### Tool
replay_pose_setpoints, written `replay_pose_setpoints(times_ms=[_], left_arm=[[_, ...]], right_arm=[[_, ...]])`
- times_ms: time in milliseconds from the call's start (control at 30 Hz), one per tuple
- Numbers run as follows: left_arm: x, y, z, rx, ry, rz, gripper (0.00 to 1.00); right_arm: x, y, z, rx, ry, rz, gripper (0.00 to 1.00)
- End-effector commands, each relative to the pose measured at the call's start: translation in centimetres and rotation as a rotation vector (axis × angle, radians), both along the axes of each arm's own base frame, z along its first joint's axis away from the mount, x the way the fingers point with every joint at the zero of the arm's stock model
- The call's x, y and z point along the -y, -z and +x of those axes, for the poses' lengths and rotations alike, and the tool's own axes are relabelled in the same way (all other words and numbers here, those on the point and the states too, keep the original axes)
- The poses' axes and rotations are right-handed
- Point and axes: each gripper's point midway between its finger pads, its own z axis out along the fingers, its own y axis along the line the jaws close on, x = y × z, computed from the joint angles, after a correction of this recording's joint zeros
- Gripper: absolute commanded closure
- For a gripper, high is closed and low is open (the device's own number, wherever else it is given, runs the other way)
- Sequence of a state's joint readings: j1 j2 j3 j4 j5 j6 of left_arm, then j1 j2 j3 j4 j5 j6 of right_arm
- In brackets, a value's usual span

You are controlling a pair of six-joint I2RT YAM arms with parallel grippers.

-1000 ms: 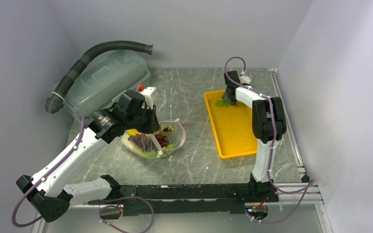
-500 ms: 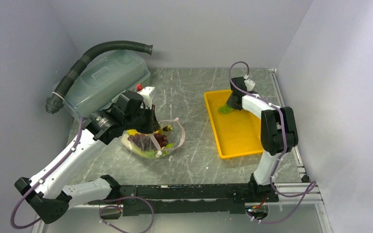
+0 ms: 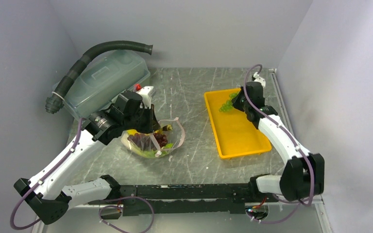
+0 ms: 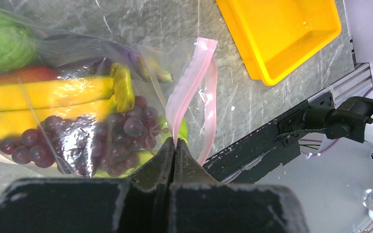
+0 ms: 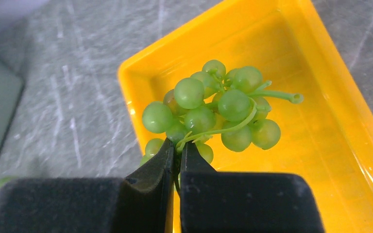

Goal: Place the food in the zip-top bag and seal the zipper

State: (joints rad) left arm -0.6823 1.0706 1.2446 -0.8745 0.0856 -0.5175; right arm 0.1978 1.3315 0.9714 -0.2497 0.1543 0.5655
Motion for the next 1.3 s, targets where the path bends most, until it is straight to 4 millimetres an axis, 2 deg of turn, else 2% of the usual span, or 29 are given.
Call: replay_pose_setpoints(times_ms=[0, 300, 433, 633, 867, 1033, 1267], left_arm=[[0.8, -2.0, 0.6, 0.054, 0.0, -0.076, 1.0], [1.1, -2.3, 0.9, 0.061, -0.004, -0.085, 1.0], [1.2, -2.5, 1.0, 0.063, -0.004, -0.086, 1.0], [1.1, -2.7, 1.0, 0.065, -0.005, -0.087, 1.0], [1.0, -2.8, 1.0, 0.069, -0.007, -0.084, 1.0], [0.9, -2.8, 1.0, 0.069, -0.006, -0.079, 1.0], [1.0, -3.0, 0.9, 0.071, 0.001, -0.08, 1.0]], right_arm=[[-3.0, -4.6, -1.5, 0.156, -0.171, 0.064, 1.0], [-8.9, -11.6, -7.5, 0.342, -0.484, 0.113, 1.0], [-11.3, -13.4, -9.9, 0.392, -0.601, 0.097, 1.0], [-14.4, -14.7, -13.2, 0.411, -0.797, 0.108, 1.0], [-17.6, -15.3, -17.1, 0.398, -1.04, 0.123, 1.0], [-19.8, -15.3, -20.3, 0.373, -1.245, 0.136, 1.0], [-22.3, -14.1, -23.9, 0.272, -1.472, 0.169, 1.0]])
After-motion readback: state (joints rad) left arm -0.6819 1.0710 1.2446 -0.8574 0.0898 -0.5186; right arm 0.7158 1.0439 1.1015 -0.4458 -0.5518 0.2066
